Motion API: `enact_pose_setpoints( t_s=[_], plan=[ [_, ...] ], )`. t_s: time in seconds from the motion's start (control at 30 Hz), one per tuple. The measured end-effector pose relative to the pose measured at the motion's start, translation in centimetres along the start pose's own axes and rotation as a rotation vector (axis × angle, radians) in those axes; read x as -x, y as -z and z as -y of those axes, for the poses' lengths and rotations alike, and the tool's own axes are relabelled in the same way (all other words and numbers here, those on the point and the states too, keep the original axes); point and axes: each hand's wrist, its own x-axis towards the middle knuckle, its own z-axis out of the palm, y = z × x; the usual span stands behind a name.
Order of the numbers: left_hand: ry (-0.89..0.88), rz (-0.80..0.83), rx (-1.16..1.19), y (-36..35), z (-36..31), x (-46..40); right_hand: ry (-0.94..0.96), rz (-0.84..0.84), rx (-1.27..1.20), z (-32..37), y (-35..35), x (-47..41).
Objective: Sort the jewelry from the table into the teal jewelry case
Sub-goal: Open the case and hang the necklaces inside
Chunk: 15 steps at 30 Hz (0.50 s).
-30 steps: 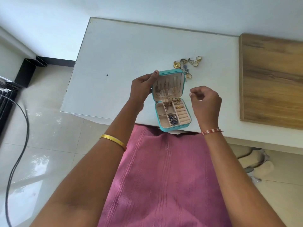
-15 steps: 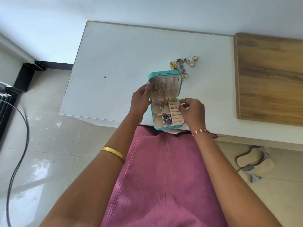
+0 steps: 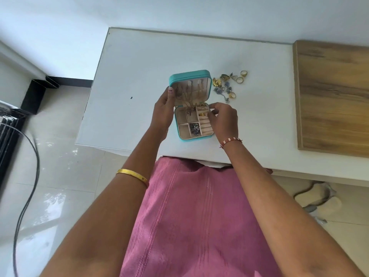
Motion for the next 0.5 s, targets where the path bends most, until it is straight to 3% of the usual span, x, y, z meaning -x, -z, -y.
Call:
enact_pose_setpoints(
  t_s=[0.5],
  plan=[
    [0.001, -0.021, -0.095, -0.3, -0.5, 1.7, 0.007, -0.043, -0.029, 0.2, 1.2, 0.3]
  ],
)
